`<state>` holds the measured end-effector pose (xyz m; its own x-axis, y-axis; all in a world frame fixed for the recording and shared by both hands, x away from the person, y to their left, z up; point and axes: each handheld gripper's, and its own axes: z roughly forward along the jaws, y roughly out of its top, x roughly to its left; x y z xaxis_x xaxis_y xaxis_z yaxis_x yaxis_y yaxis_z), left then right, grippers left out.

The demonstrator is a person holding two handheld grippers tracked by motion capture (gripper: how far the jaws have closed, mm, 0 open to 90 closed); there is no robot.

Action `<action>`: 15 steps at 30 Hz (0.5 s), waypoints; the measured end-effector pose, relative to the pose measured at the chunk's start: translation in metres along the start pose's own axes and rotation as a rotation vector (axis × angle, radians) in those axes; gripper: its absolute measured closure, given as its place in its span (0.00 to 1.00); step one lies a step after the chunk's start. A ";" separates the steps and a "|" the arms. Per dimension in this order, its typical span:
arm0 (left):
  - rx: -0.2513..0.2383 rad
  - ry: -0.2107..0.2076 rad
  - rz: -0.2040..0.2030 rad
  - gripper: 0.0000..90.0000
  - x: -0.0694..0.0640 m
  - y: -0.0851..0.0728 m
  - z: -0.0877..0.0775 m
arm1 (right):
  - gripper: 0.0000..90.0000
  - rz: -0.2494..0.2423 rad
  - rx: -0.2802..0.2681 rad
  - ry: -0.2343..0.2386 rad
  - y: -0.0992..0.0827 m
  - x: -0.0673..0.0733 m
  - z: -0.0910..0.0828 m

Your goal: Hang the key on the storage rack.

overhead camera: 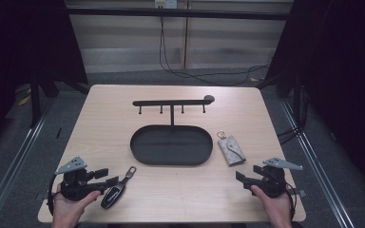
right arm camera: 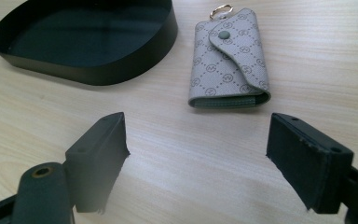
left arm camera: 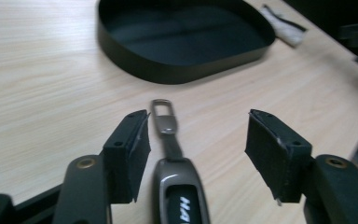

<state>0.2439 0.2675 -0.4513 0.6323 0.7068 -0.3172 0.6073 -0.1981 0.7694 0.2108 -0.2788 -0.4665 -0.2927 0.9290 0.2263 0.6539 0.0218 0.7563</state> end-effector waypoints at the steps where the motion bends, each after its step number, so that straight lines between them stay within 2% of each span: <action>1: -0.001 -0.001 -0.004 0.45 0.000 0.000 0.000 | 0.23 0.002 0.002 -0.003 0.000 0.000 0.000; 4: 0.016 -0.022 -0.011 0.46 0.002 0.001 0.002 | 0.23 0.005 -0.003 -0.005 0.000 -0.001 -0.001; 5: 0.016 -0.022 -0.011 0.46 0.002 0.001 0.002 | 0.23 0.005 -0.003 -0.005 0.000 -0.001 -0.001; 8: 0.062 -0.006 -0.001 0.43 0.003 0.002 0.006 | 0.23 0.003 0.001 0.015 -0.001 -0.001 -0.002; 10: 0.071 -0.006 -0.006 0.43 0.003 0.002 0.007 | 0.23 -0.002 0.005 0.023 -0.001 0.000 -0.002; 15: 0.097 -0.015 0.020 0.43 0.001 0.004 0.008 | 0.24 -0.005 0.005 0.034 -0.001 0.001 -0.004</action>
<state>0.2510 0.2615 -0.4531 0.6513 0.6921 -0.3112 0.6379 -0.2772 0.7185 0.2073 -0.2790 -0.4645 -0.3193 0.9159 0.2431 0.6560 0.0285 0.7542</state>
